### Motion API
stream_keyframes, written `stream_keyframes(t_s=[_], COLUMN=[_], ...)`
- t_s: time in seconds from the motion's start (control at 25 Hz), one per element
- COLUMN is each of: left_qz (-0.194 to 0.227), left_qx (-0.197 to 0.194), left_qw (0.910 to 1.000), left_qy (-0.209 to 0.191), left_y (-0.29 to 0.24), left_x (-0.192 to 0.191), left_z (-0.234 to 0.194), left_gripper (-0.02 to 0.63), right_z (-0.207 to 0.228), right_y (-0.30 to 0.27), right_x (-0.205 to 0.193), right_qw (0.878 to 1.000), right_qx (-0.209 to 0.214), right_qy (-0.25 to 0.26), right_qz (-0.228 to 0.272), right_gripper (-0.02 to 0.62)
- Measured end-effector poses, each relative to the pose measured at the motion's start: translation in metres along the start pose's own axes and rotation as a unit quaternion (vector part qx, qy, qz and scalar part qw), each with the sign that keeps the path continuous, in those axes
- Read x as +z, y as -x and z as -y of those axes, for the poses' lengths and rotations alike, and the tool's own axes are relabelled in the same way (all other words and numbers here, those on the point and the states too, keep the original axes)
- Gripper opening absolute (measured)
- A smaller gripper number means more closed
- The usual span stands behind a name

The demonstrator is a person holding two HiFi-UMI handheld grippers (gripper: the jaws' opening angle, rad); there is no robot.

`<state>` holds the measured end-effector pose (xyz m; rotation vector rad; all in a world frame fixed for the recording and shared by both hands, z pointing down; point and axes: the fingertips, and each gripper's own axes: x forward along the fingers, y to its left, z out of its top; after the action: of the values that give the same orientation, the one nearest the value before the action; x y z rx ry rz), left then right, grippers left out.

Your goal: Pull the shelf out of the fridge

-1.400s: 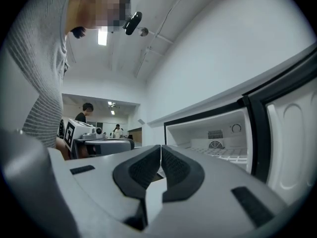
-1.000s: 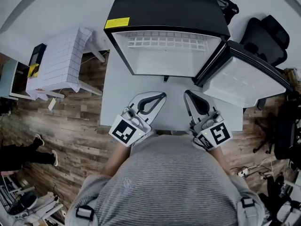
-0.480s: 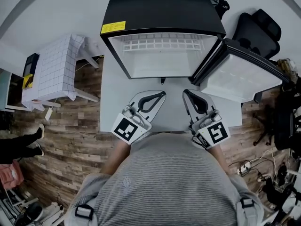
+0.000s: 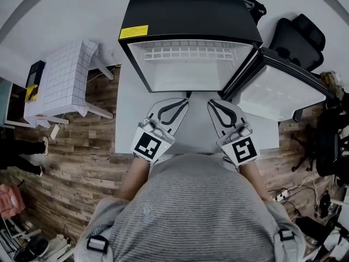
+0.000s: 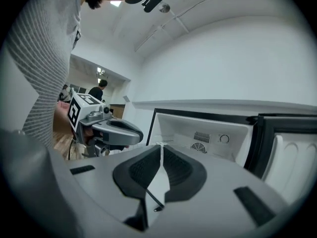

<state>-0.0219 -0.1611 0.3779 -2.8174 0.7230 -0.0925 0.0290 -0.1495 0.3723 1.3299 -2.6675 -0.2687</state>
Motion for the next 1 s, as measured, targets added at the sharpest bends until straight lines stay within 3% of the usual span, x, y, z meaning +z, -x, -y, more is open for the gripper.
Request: stream_keyframes(t_s=[0.16,0.4,0.68,0.76,1.0], left_qz=[0.006,0.038,0.036,0.035,0.039], left_qx=[0.013,0.036,0.048,0.052,0.059], left_qw=[0.9999,0.9961,0.9953,0.9949,0.9943], left_qy=[0.002,0.070,0.076,0.078,0.080], left_y=[0.002,0.005,0.006,0.006,0.005], left_x=[0.001,0.004,0.001,0.000,0.000], left_z=[-0.005,-0.010,-0.012,-0.013,-0.016], left_gripper=[0.012,0.012,0.012,0.012,0.012], right_z=[0.002,0.003,0.006,0.004,0.001], right_y=[-0.004,-0.012,-0.022,-0.026,-0.037], right_x=[-0.007,-0.016,-0.023,-0.023,-0.031], right_qw=[0.998,0.991,0.990,0.989,0.986], right_qx=[-0.002,-0.002,-0.010,0.002,0.018], right_qy=[0.061,0.114,0.114,0.123,0.139], right_qz=[-0.031,-0.074,-0.077,-0.082,-0.090], right_gripper=[0.013,0.014,0.022,0.080,0.137])
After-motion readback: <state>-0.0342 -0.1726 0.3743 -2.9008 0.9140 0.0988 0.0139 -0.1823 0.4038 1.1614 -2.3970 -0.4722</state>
